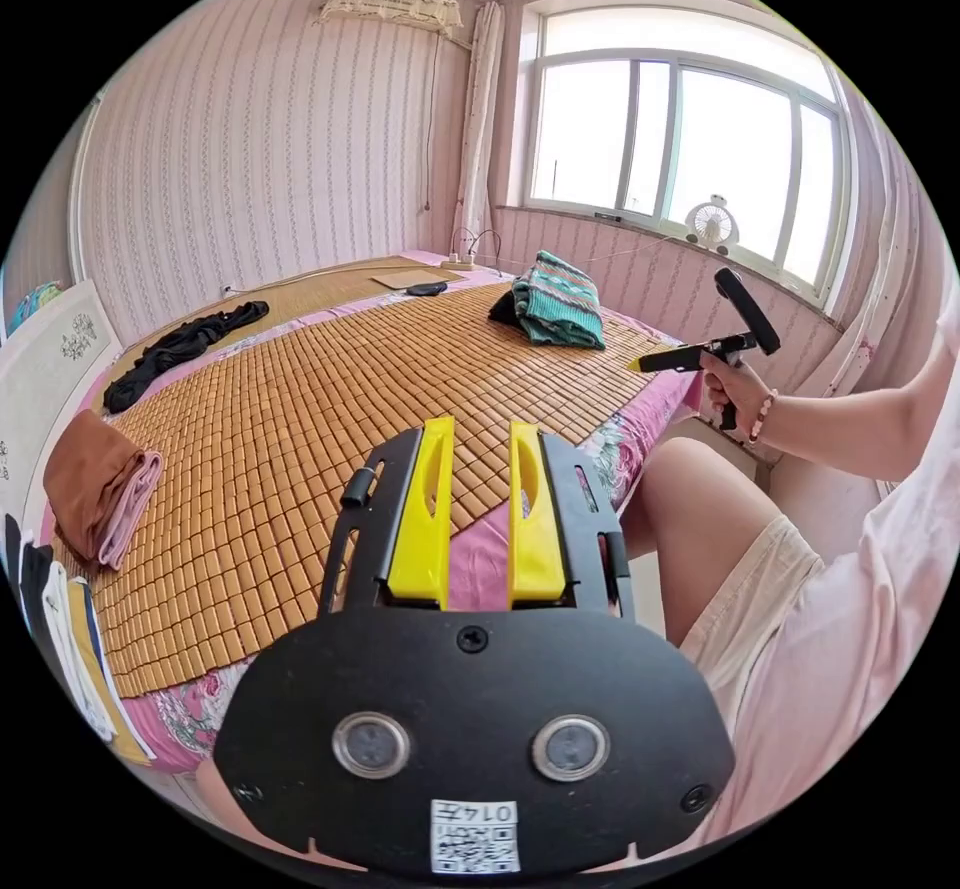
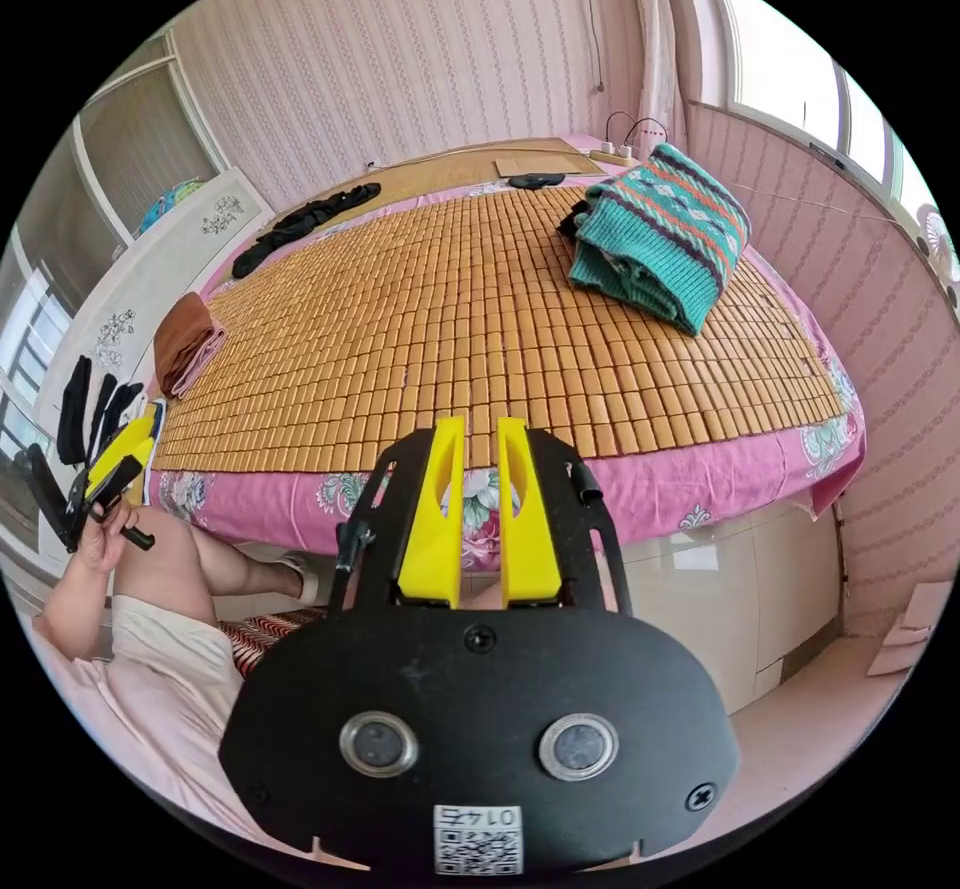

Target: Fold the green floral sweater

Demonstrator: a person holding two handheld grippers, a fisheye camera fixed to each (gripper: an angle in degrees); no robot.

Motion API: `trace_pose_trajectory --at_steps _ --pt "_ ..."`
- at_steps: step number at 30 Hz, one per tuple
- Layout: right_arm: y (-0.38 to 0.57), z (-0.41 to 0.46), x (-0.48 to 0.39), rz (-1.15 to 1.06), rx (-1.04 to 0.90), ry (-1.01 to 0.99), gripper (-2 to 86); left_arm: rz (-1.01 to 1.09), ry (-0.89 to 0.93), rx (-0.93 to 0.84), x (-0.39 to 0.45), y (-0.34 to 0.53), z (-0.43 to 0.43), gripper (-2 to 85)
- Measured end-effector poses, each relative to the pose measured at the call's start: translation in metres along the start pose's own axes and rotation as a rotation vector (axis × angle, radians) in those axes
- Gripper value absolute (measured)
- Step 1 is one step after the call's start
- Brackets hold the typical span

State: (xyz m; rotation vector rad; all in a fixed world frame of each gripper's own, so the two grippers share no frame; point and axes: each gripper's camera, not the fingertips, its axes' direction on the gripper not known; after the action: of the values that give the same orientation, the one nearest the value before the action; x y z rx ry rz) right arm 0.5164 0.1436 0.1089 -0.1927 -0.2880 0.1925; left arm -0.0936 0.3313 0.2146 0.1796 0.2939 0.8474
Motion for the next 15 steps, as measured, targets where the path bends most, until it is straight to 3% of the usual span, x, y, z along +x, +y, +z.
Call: trace_pose_trajectory --at_steps 6,15 --pt "-0.037 0.022 0.037 -0.048 0.016 0.019 10.0 0.004 0.038 -0.070 0.027 -0.056 0.069 10.0" --pt "-0.136 0.055 0.115 -0.089 0.044 0.053 14.7 0.102 0.228 -0.187 0.074 -0.187 0.255 12.0"
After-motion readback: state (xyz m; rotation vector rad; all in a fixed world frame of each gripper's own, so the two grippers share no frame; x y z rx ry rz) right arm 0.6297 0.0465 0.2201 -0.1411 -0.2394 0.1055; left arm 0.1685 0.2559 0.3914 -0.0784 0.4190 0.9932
